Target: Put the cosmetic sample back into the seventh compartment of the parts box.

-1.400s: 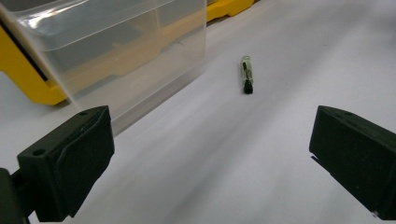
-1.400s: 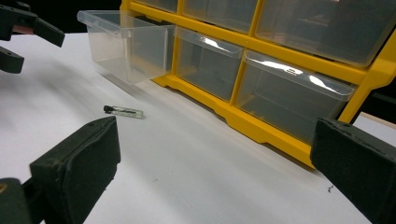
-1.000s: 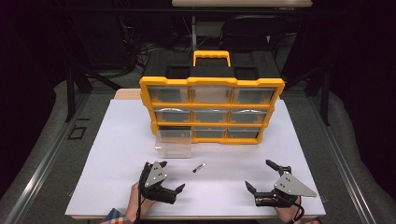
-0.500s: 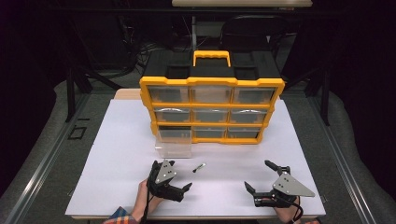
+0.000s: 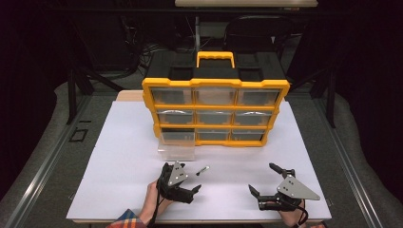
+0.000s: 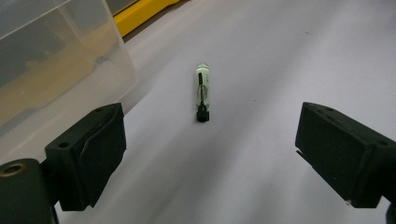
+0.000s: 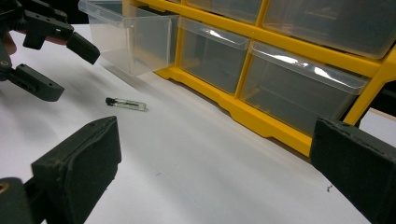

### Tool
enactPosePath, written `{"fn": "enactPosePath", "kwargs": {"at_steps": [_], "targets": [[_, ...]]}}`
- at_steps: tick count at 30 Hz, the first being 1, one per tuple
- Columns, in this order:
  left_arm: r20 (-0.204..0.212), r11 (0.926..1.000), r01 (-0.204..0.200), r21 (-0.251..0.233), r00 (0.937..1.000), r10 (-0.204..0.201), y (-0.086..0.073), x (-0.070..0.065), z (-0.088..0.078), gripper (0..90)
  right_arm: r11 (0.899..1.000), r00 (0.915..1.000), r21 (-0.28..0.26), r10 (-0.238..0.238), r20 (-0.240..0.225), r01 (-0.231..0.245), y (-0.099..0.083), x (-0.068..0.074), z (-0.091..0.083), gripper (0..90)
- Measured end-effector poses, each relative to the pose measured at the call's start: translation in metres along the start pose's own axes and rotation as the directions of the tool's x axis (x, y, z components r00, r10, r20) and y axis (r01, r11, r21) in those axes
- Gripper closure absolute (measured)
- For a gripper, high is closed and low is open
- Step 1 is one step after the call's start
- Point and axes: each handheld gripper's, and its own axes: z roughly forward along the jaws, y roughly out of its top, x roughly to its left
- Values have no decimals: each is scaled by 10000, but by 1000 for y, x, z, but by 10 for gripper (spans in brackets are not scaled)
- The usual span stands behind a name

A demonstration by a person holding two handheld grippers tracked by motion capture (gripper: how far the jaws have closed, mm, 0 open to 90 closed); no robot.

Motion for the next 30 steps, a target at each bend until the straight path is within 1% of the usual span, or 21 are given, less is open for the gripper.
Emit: {"fn": "enactPosePath", "kwargs": {"at_steps": [1, 2, 7, 11, 12, 13, 14, 17, 18, 23, 25, 28, 29, 30], "targets": [[6, 10000, 27, -19, 10000, -27, 1, -1, 1, 94, 10000, 10000, 14, 1, 4, -1, 0, 0, 0, 15], [-4, 10000, -34, 20, 10000, 34, 2, -1, 2, 98, 10000, 10000, 7, -2, 6, 2, 0, 0, 0, 15], [-183, 9999, -101, 73, 9998, 102, 7, -5, 7, 150, 10000, 10000, -10, -42, -2, 42, 0, 0, 0, 15], [-188, 9998, -135, 146, 9997, 138, 10, -7, 12, 163, 10000, 10000, -3, -25, 7, 25, 0, 0, 0, 15], [-169, 9998, -130, 175, 9998, 133, 11, -7, 13, 194, 10000, 10000, 25, -54, -2, 54, 0, -1, 0, 15], [-146, 9997, -159, 208, 9998, 162, 12, -7, 14, 194, 10000, 10000, 25, -54, -2, 54, 0, -1, 0, 15], [-111, 9995, -167, 249, 9998, 170, 13, -7, 16, 217, 10000, 10000, -16, -52, -21, 52, 0, 0, 0, 15], [-66, 9992, -186, 350, 9998, 188, 15, -8, 19, 304, 10000, 10000, -34, -54, -37, 54, 0, 0, -1, 15], [-68, 9992, -171, 371, 9998, 174, 16, -8, 21, 304, 10000, 10000, -24, -55, -38, 55, 0, 0, -1, 15], [-121, 9988, -13, 487, 9999, 19, 20, -6, 27, 418, 10000, 10000, 18, -23, -65, 23, 0, 0, -1, 15], [-145, 9985, 5, 539, 9999, 3, 22, -5, 30, 451, 10000, 10000, 26, -56, -57, 56, 0, 0, -1, 15], [-107, 9974, 44, 716, 9999, -37, 24, -4, 35, 507, 10000, 10000, 6, -61, -56, 61, 0, 0, -1, 16], [-112, 9971, 43, 765, 9999, -35, 24, -4, 36, 541, 10000, 10000, 14, -70, -64, 71, 0, 0, -1, 16], [-114, 9964, 30, 846, 9999, -20, 25, -3, 38, 541, 10000, 10000, 14, -70, -64, 71, 0, 0, -1, 16]]}}
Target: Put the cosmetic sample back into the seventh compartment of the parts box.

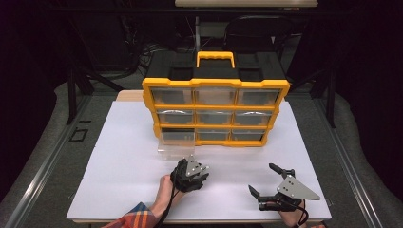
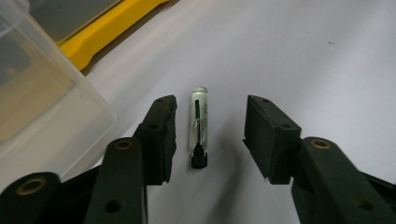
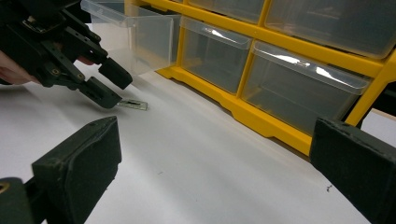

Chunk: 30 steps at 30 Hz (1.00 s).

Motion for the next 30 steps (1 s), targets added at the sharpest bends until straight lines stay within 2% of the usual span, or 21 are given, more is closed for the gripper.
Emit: {"fn": "enactPosePath", "kwargs": {"at_steps": [6, 11, 14, 30], "targets": [[-67, 9999, 21, 124, 10000, -21, 3, 3, 6, 626, 10000, 10000, -27, 4, -36, -4, 0, 0, 0, 15], [41, 9996, 77, 284, 10000, -78, 3, 3, 10, 694, 10000, 10000, -7, -1, -61, 1, 0, 0, 0, 15], [62, 9993, -28, 365, 10000, 26, 3, 4, 12, 713, 10000, 10000, -7, -42, -83, 42, 0, 0, 0, 15], [279, 9995, -40, 322, 9996, 31, 2, 6, 14, 802, 10000, 9999, 48, -49, -112, 50, 0, 0, 0, 16]]}}
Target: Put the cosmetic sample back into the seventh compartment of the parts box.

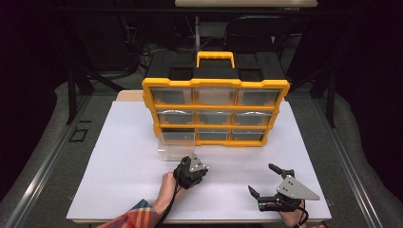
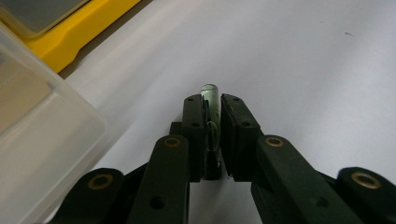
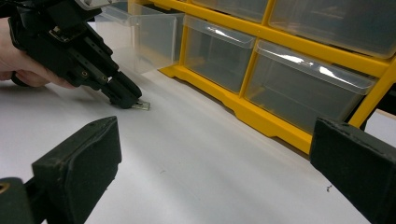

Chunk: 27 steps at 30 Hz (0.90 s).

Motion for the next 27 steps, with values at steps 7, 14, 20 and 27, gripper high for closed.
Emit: {"fn": "enactPosePath", "kwargs": {"at_steps": [7, 14, 20, 27], "targets": [[208, 9999, -136, -74, 9997, 138, 1, 0, -3, 805, 10000, 10000, 8, 14, 16, -14, 0, 0, 0, 16], [309, 9990, -263, -358, 9991, 274, 2, -1, -11, 805, 10000, 10000, 20, 5, 25, -5, 0, 0, 0, 16], [443, 9981, -331, -517, 9984, 354, 1, -2, -17, 804, 10000, 10000, 30, 15, 24, -15, 0, 0, 0, 16], [619, 9971, -382, -661, 9972, 423, -1, -3, -22, 804, 10000, 10000, 36, 18, 26, -18, 0, 0, 0, 16]]}}
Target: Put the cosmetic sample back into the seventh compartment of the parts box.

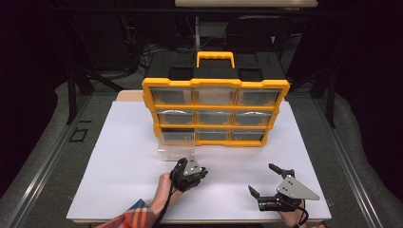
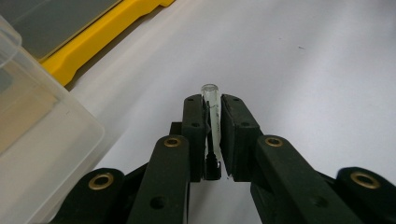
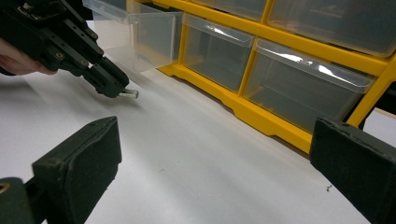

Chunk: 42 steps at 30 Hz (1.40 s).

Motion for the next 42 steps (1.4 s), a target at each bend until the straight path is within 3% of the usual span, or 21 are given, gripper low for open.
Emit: {"fn": "enactPosePath", "kwargs": {"at_steps": [19, 42], "targets": [[6, 9996, -212, -182, 9998, 212, -10, 0, -26, 804, 10000, 10000, 88, 8, -25, -8, 0, 0, 1, 16], [-432, 9993, 277, -253, 9987, -287, -33, 13, -53, 804, 9999, 10000, 151, 58, -46, -58, -1, -1, 2, 16]]}}
